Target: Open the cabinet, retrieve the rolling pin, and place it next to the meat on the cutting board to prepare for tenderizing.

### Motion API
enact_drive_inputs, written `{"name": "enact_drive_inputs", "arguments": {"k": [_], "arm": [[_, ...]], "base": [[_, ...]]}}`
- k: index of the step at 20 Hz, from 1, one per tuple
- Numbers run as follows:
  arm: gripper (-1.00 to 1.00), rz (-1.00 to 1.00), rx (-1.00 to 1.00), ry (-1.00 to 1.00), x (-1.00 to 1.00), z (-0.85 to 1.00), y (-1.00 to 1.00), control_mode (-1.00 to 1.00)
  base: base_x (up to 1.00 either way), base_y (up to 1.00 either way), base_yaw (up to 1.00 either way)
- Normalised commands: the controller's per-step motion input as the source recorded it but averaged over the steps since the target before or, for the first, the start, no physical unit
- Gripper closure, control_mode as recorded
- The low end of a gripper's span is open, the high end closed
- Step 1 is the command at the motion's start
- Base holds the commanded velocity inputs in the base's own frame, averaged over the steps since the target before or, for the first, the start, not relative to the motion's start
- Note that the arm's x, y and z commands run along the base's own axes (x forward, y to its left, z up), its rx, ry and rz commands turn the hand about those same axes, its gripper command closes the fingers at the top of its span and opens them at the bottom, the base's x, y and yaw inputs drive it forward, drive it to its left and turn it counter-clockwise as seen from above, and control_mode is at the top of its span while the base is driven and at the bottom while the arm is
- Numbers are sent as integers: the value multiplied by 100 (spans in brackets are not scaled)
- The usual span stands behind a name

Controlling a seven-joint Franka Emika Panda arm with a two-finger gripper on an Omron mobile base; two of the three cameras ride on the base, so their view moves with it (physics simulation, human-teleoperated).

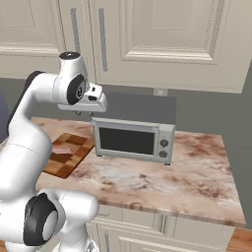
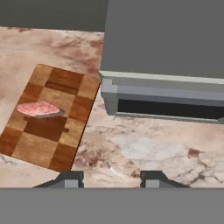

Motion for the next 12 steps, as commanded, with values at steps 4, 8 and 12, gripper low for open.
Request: {"name": "enact_drive_inputs", "arguments": {"k": [4,8,12], "arm": [[-100,-1,0,-1,-3,0,-2,-100],[-100,-5,3,-18,-14,9,-8,-100],[-100,-10,3,-27,-12,29,-23,-100]], "base": [[0,0,0],[0,0,0],[0,0,0]]}}
